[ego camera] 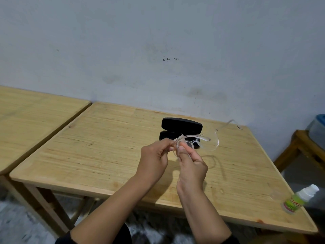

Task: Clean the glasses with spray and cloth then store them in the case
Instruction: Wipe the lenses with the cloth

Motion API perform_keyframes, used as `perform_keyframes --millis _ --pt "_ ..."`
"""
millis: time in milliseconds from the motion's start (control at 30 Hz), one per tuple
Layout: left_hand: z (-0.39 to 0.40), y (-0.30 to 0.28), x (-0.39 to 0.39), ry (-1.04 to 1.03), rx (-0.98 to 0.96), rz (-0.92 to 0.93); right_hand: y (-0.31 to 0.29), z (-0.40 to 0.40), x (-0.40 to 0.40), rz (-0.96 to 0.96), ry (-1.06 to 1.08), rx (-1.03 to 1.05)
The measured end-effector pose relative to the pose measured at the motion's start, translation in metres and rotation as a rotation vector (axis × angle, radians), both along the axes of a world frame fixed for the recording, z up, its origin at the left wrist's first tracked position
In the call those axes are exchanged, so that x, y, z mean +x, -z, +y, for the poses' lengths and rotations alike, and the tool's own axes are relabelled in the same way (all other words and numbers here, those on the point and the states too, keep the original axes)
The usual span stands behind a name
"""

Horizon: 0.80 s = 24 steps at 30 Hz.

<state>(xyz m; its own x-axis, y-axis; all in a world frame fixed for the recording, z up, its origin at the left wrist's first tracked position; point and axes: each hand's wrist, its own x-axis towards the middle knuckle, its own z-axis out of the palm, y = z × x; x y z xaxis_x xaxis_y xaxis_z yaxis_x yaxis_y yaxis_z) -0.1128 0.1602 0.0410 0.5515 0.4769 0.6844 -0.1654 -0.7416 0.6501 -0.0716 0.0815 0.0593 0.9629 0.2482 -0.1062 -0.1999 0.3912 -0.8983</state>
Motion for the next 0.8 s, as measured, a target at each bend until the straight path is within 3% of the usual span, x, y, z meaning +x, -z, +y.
perform_keyframes --millis 500,667,800 --pt "0.030 -0.004 -0.013 -0.043 0.020 0.045 -0.011 -0.014 0.012 -0.126 -0.473 -0.297" --pt "0.030 -0.001 -0.015 -0.077 -0.035 0.071 -0.006 -0.013 0.013 -0.161 -0.231 -0.359" --pt "0.017 0.003 -0.011 -0.050 -0.055 0.070 -0.006 -0.007 0.002 -0.128 0.008 -0.180"
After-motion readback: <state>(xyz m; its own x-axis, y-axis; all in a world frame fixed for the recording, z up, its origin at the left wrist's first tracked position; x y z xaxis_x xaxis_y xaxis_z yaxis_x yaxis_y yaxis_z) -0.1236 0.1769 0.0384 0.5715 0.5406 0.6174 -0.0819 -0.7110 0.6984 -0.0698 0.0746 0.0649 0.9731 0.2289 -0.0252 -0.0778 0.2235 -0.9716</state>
